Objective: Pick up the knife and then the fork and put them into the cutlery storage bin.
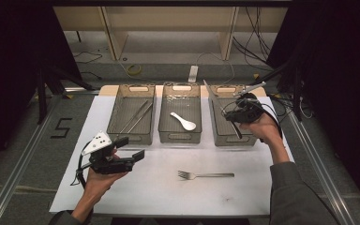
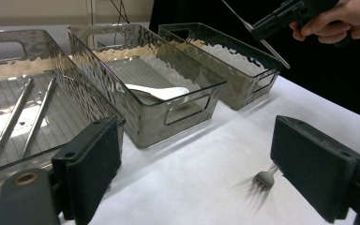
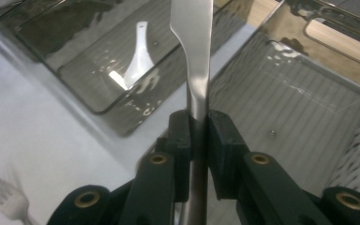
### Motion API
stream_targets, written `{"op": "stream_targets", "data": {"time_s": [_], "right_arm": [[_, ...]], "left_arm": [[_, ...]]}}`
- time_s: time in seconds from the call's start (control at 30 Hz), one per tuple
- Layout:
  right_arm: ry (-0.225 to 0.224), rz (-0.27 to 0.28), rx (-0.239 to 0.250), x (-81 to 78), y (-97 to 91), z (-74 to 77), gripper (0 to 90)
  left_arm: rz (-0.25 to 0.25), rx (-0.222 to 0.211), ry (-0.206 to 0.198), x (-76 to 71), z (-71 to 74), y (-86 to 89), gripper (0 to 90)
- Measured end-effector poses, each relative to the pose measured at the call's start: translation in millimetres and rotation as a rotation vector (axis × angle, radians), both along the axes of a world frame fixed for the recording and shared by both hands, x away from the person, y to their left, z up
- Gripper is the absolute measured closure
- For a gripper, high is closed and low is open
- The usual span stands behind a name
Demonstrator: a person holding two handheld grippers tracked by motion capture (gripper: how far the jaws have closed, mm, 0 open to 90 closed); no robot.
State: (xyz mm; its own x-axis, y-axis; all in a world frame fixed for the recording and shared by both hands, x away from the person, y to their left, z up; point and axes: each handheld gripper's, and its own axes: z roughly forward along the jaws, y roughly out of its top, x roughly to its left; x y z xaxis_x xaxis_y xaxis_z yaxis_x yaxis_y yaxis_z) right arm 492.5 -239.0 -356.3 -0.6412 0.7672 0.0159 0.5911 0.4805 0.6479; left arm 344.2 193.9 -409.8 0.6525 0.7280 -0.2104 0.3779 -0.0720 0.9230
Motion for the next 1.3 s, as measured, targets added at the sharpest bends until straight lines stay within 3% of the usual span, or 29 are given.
{"op": "stream_targets", "data": {"time_s": [0.23, 0.73, 1.3], "right_arm": [[0.011, -0.053, -0.003, 20.8, -5.1, 3.1, 80.7], [0.041, -0.132, -0.001, 43.8, -8.0, -7.1, 80.6], [0.076, -0.165, -0.045, 56.1, -5.7, -22.1, 80.6]], "left_arm": [[0.0, -0.003, -0.004, -0.6, 0.6, 0.2, 15.5], [0.003, -0.006, -0.008, -0.4, 0.7, 1.0, 15.5], [0.004, -0.01, -0.011, -0.7, 1.1, 1.4, 15.5]]}}
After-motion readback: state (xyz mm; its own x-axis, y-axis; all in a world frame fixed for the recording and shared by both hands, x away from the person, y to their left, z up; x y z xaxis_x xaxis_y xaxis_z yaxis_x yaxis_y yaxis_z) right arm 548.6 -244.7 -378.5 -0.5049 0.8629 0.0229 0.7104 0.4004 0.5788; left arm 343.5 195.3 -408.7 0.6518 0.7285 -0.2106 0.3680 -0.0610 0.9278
